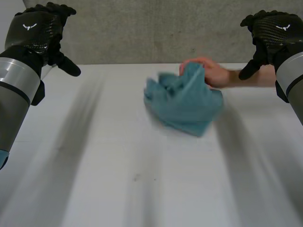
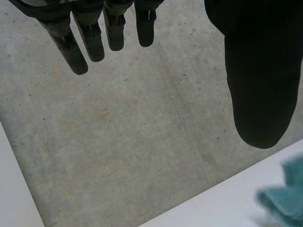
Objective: Fold the laundry
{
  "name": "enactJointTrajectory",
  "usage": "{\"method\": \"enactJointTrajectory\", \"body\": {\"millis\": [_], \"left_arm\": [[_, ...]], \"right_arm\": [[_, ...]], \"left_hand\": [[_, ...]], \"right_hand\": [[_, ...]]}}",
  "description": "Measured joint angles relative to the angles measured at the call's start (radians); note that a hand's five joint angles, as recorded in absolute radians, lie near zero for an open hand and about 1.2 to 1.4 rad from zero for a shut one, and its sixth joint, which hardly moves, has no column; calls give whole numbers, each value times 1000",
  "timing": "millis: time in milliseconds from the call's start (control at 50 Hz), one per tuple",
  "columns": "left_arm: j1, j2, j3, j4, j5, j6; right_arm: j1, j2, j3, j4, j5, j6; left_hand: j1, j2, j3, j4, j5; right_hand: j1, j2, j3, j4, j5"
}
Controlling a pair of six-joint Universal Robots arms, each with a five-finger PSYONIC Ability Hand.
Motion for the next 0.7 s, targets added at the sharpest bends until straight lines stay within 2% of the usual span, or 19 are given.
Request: {"method": "enactJointTrajectory", "body": {"millis": [400,700], "left_arm": [[-8,3,1,0,0,-1],[-12,4,2,0,-1,-2]], "right_arm": [[9,-6,9,2,-31,-84],[11,-5,10,2,-35,-90]], "left_hand": [[0,0,0,0,0],[0,0,0,0,0]], "right_hand": [[0,0,0,0,0],[0,0,0,0,0]]}}
